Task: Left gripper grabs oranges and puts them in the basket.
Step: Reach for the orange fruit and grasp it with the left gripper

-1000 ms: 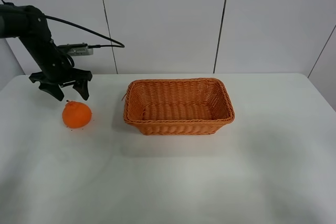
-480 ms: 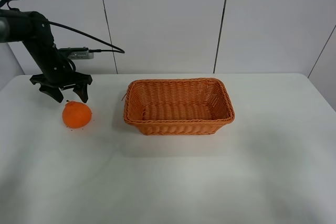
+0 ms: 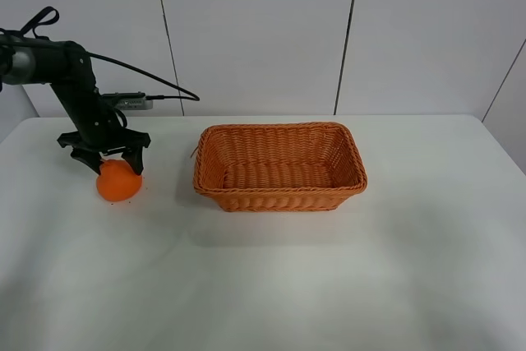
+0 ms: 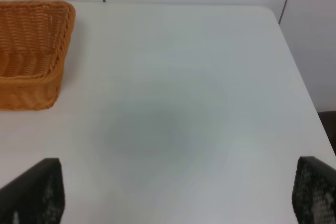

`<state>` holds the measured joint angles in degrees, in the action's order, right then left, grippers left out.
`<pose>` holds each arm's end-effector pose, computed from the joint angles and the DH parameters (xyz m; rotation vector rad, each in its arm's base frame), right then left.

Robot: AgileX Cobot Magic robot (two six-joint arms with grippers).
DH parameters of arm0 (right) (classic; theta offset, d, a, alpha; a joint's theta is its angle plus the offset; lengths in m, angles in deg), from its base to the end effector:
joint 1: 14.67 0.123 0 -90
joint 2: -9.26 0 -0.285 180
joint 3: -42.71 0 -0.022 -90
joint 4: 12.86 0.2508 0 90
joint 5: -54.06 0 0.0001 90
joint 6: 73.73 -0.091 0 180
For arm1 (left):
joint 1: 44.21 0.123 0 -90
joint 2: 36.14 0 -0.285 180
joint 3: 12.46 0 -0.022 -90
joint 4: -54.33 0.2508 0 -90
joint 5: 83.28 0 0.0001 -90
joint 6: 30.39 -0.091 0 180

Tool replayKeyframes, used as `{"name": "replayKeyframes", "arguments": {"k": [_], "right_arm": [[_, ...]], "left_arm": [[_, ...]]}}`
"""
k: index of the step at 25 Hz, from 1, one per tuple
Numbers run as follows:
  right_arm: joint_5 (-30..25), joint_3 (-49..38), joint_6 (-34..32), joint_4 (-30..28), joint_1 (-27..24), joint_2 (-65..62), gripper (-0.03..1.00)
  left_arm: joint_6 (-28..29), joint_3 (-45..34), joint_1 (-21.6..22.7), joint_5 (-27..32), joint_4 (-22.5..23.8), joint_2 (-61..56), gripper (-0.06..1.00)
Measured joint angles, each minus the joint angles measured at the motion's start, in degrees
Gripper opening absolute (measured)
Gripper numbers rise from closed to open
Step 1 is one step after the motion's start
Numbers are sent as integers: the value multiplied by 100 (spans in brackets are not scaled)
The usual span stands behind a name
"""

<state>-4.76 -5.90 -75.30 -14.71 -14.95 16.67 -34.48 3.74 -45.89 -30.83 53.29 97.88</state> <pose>-0.0044 -0.0025 0.2799 0.0333 2.0037 -0.0240 0.4452 -0.0144 0.1407 0.1350 2.9684 -0.0175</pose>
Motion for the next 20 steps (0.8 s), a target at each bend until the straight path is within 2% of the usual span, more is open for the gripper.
{"name": "replayKeyframes", "arguments": {"k": [8, 10, 12, 17, 20], "right_arm": [[0, 0, 0, 0, 0, 0, 69], [0, 0, 0, 0, 0, 0, 69], [0, 0, 0, 0, 0, 0, 69], [0, 0, 0, 0, 0, 0, 69], [0, 0, 0, 0, 0, 0, 69]], "left_arm": [[-13, -54, 0, -62, 104, 294, 84], [3, -56, 5, -56, 104, 326, 81], [12, -56, 5, -56, 159, 326, 70], [68, -51, 31, -30, 162, 304, 27], [89, -51, 84, 2, 155, 248, 23]]}}
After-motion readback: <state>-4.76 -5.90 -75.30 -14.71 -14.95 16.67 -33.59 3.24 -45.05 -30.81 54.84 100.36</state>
